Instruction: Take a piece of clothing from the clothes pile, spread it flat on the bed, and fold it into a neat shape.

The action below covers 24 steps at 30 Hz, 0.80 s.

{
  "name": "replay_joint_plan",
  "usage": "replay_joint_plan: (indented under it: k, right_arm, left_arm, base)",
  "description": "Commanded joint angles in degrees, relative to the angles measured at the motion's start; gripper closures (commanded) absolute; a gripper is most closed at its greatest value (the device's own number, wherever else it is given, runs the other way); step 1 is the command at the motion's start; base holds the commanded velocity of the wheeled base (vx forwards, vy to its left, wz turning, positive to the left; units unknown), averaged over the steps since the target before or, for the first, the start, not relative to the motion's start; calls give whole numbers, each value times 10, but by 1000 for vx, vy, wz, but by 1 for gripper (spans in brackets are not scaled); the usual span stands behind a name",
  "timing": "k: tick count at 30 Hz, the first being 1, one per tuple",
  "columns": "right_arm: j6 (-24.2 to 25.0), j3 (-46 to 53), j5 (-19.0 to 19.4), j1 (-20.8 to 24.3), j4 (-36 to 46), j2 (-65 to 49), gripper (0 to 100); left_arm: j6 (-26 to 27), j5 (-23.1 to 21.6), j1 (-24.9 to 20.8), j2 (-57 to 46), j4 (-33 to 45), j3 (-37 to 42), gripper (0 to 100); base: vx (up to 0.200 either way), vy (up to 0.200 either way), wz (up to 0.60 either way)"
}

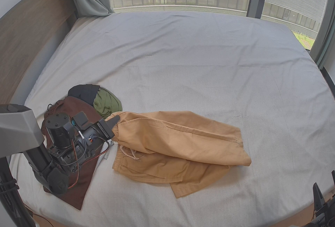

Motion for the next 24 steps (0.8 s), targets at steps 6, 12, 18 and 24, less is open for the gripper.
replay_joint_plan:
  k: [6, 12, 18, 24]
  right_arm:
    - [-1, 10, 2, 0, -2, -9, 0]
    - [-4, 10, 4, 0, -5, -9, 0]
    - [-10, -51, 9, -5, -116, 42, 0]
    - [-8, -62, 13, 2, -116, 134, 0]
  left_arm:
    - [0, 1, -2, -3, -1, -1, 100]
    - [0, 1, -2, -5, -1, -1, 100]
    - [0, 1, -2, -3, -1, -2, 100]
    - [1, 1, -2, -2, -1, 1, 100]
  base:
    - [0, 0, 0]
    - [0, 0, 0]
    - [0, 0, 0]
    - [0, 0, 0]
